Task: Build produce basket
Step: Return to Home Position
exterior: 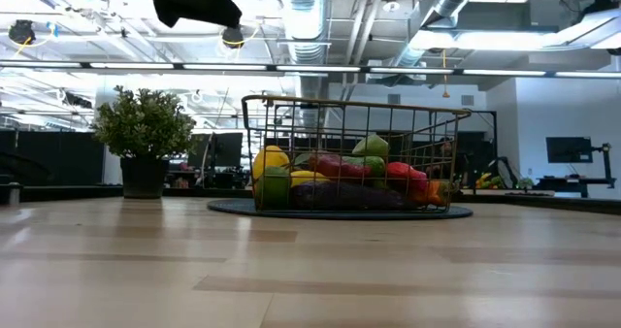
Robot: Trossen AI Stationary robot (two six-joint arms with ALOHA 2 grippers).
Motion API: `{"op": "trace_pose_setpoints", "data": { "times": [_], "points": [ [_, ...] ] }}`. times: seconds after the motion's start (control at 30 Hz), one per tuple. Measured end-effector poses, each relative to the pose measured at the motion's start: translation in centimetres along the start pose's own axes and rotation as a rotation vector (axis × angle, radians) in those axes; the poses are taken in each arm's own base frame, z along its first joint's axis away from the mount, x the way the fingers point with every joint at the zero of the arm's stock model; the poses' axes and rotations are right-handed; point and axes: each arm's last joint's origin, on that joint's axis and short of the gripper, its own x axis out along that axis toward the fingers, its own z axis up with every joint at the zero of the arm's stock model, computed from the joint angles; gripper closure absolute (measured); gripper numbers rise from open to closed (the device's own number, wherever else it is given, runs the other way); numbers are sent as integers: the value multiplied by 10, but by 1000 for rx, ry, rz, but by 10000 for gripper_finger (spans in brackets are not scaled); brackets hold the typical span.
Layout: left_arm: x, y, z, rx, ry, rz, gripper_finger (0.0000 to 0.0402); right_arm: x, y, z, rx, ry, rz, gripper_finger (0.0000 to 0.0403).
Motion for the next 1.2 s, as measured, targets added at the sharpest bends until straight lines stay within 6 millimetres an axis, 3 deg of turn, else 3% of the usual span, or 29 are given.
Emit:
{"op": "trace_pose_setpoints", "data": {
  "times": [0.23,0.5,0.63,0.87,1.03,1.2],
  "points": [
    [-3,15,-14,11,104,11,315,-14,-26,-25,53,-131,66,403],
    [-18,29,-83,-247,98,-36,315,-52,-59,-76,157,-234,25,403],
    [-28,32,-107,-356,60,-75,315,-68,-75,-99,179,-261,2,402],
    [-41,35,-118,-380,-20,-51,315,-88,-103,-135,264,-334,42,402],
    [-40,39,-131,-414,-3,18,315,-88,-119,-167,297,-356,49,401],
    [-38,42,-142,-450,38,49,315,-82,-123,-183,304,-349,-26,400]
  ]
}}
